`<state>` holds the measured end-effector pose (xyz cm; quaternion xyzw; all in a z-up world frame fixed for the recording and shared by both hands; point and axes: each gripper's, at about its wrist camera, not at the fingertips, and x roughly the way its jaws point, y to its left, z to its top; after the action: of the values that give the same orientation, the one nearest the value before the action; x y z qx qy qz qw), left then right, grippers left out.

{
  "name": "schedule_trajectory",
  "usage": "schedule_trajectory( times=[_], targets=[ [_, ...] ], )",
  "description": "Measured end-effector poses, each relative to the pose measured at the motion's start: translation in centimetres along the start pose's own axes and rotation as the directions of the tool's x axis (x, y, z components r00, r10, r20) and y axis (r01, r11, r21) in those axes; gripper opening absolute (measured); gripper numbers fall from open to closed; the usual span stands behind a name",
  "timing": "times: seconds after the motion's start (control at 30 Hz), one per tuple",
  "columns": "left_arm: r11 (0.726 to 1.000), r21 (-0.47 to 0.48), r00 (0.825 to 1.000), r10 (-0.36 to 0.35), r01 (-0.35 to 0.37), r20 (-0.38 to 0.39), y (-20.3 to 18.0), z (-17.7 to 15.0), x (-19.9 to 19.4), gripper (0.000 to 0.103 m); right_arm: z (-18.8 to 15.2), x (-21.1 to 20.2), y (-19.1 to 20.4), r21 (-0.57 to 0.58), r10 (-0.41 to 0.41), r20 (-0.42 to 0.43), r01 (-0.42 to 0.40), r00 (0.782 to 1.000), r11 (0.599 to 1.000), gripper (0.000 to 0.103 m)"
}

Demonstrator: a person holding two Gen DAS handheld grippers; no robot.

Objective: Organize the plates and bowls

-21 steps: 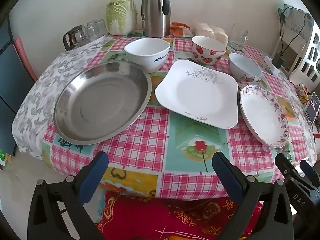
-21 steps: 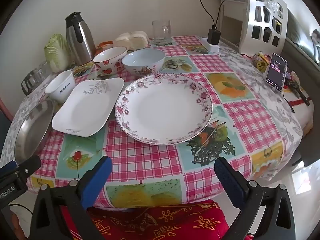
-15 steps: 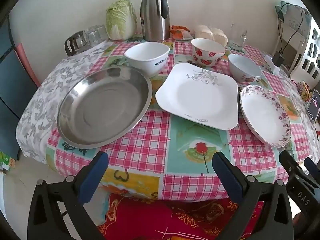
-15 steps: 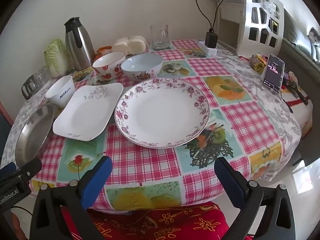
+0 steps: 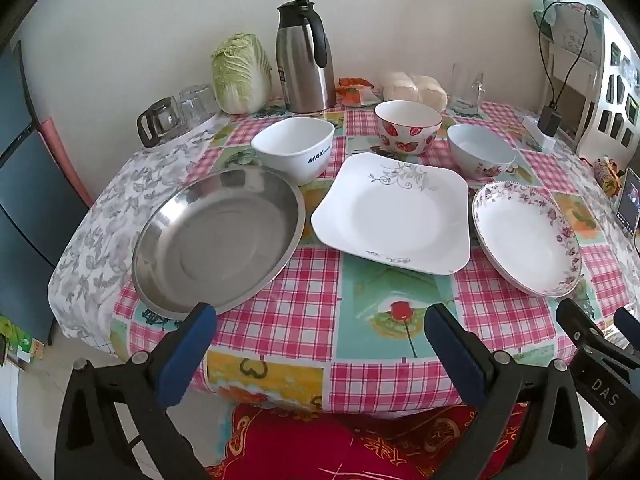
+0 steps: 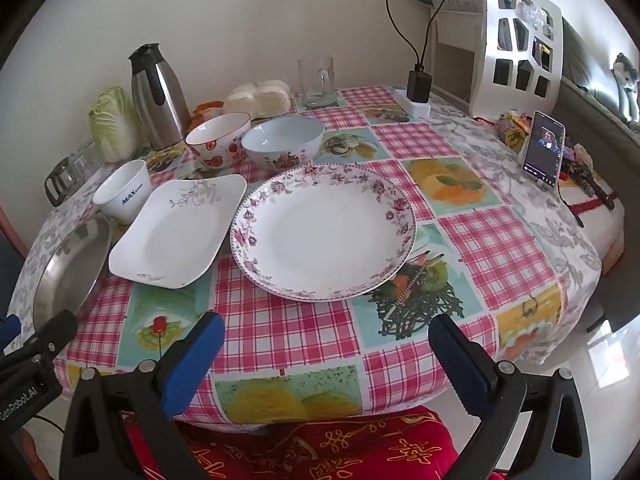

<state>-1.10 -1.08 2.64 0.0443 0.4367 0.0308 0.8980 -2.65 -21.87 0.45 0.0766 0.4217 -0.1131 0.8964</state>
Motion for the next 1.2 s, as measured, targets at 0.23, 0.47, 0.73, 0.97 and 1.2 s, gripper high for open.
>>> schedule_trajectory(
  times=[0.23, 0.47, 0.73, 0.97, 1.2],
  targets=[
    [1.0, -0.008, 1.0, 0.002, -0.002, 0.005, -0.03, -0.19, 0.04, 0.103, 0.07, -0.12, -0.06, 0.001, -0.001, 0.003, 0.001, 1.0, 1.0, 0.103],
    [1.0, -0.013, 1.0, 0.003, -0.003, 0.008, -0.16, -0.26, 0.04, 0.103, 0.08, -0.11, -0.06, 0.001, -0.002, 0.006, 0.002, 1.0, 1.0, 0.103],
    [1.0, -0.017, 1.0, 0.003, -0.002, 0.007, -0.21, -0.31, 0.04, 0.103, 0.08, -0.17, -0.12, 0.003, -0.004, 0.008, 0.004, 1.0, 1.0, 0.103],
    [1.0, -0.018, 1.0, 0.003, -0.003, 0.005, -0.19, -0.34, 0.07, 0.103, 0.07, -0.15, -0.11, 0.003, -0.004, 0.007, 0.004, 1.0, 1.0, 0.103],
    [1.0, -0.025, 1.0, 0.002, -0.002, 0.002, -0.11, -0.44, 0.12, 0.103, 0.02, -0.12, -0.12, 0.002, -0.005, 0.006, 0.005, 1.0, 1.0, 0.103]
  ],
)
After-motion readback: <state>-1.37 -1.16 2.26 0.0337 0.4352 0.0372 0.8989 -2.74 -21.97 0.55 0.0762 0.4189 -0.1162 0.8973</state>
